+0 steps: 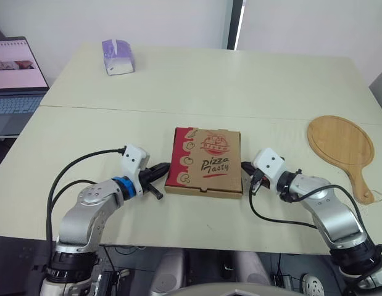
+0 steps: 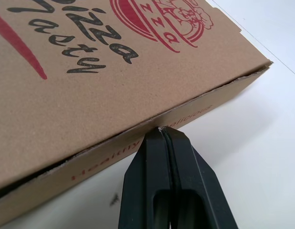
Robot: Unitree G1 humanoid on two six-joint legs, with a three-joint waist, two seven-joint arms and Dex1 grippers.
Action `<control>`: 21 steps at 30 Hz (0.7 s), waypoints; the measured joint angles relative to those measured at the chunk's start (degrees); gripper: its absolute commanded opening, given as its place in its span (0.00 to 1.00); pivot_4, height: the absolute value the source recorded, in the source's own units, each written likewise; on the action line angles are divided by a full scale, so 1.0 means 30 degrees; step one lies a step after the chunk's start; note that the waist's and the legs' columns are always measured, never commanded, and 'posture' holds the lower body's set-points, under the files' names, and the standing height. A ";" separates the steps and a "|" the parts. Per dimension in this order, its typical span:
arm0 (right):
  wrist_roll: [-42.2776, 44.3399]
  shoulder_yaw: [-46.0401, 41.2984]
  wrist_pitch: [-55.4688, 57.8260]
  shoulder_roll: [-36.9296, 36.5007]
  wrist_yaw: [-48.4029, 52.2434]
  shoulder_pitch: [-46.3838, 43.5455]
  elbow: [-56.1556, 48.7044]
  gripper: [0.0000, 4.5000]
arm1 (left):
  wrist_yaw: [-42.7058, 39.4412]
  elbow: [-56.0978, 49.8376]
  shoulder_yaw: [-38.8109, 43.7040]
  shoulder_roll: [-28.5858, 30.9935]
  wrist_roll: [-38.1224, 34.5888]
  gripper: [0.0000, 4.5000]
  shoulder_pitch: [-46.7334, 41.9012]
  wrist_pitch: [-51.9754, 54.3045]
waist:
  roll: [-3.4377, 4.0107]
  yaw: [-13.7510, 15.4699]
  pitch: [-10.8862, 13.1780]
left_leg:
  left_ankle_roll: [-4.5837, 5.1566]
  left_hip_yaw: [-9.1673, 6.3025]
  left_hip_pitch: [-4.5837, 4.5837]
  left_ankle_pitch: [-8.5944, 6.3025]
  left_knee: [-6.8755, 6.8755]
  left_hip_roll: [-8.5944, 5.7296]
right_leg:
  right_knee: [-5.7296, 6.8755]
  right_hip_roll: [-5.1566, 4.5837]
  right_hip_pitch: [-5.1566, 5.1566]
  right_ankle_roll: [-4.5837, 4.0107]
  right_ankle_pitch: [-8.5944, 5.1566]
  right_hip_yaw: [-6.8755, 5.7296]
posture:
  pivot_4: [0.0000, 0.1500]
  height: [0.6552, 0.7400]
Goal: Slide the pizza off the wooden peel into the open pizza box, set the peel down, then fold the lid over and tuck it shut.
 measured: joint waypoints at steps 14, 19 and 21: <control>0.0062 -0.0386 -0.0024 -0.0641 0.0695 0.0093 -0.0004 0.01 | -0.0549 0.0641 -0.0068 0.0450 0.0099 0.00 -0.0218 -0.0424 | 0.0002 -0.0010 0.0000 | 0.0000 -0.0002 0.0006 0.0000 -0.0005 0.0006 | 0.0000 0.0002 -0.0002 -0.0001 -0.0001 -0.0003 | 1.00 0.82; 0.0244 -0.1345 -0.0555 -0.1538 0.1128 0.1008 -0.0023 0.01 | -0.0394 -0.0076 0.1519 0.1956 -0.0266 0.00 0.1013 -0.0125 | 0.0008 -0.0033 0.0004 | 0.0002 -0.0001 0.0003 -0.0001 -0.0013 0.0011 | -0.0009 0.0001 -0.0004 -0.0001 -0.0001 -0.0004 | 1.00 0.82; 0.0498 -0.2647 -0.1057 -0.2063 0.1344 0.1612 0.0003 0.01 | -0.0313 -0.0045 0.2425 0.2798 -0.0163 0.00 0.1635 -0.0141 | 0.0007 -0.0020 0.0004 | 0.0002 -0.0003 0.0004 -0.0001 -0.0013 0.0011 | -0.0015 0.0002 -0.0001 -0.0001 -0.0002 -0.0006 | 1.00 0.82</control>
